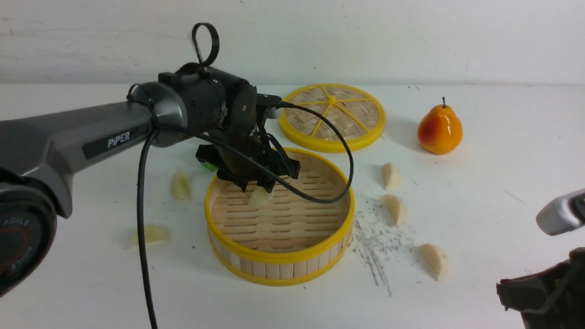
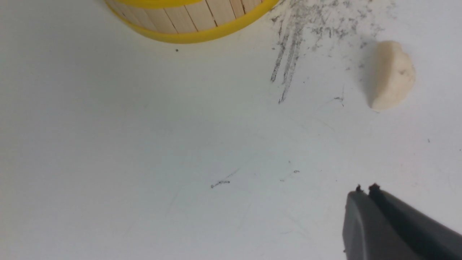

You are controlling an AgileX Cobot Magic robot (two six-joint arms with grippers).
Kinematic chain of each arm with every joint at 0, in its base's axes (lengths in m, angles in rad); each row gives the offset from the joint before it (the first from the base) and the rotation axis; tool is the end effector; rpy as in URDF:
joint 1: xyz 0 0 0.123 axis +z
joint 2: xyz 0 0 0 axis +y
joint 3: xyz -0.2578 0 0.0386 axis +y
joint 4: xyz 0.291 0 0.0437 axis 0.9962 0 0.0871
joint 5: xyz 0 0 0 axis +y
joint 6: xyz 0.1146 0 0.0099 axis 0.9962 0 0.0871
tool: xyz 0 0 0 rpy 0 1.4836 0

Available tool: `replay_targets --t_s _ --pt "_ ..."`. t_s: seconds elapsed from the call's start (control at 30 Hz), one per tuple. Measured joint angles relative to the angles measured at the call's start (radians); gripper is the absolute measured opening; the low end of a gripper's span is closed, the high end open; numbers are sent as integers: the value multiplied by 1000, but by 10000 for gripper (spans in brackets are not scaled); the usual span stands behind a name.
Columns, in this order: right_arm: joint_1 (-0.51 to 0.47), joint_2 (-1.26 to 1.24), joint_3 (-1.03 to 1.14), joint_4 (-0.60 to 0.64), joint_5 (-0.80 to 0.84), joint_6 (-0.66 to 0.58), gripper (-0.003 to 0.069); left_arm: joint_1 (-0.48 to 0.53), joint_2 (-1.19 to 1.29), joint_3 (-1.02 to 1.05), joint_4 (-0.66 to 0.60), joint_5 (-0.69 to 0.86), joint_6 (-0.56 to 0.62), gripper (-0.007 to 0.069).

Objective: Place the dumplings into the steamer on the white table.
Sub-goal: 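Reach for and grasp a dumpling on the table with the left gripper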

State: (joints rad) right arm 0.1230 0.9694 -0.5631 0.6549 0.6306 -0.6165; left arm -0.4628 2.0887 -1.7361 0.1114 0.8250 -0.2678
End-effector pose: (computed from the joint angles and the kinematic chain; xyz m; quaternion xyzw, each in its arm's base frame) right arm 0.2349 0.0707 0.2023 -0.1492 0.9091 0.1814 0.3441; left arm 0.4539 -0.2159 0.1668 0.1212 0.9626 -0.0394 0.2393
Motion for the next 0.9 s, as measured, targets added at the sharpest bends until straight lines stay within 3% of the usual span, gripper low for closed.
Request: replay_targets --t_s 0.2,0.33,0.53,0.7,0.9 --pt "0 0 0 0 0 0 9 25 -127 -35 158 249 55 367" --pt "0 0 0 3 1 0 12 176 -191 44 87 357 147 305" --pt "0 0 0 17 8 0 12 350 -177 197 -102 278 323 267" --pt "0 0 0 18 10 0 14 366 -174 233 -191 166 535 290" --pt "0 0 0 18 9 0 20 357 -148 240 -227 162 732 308"
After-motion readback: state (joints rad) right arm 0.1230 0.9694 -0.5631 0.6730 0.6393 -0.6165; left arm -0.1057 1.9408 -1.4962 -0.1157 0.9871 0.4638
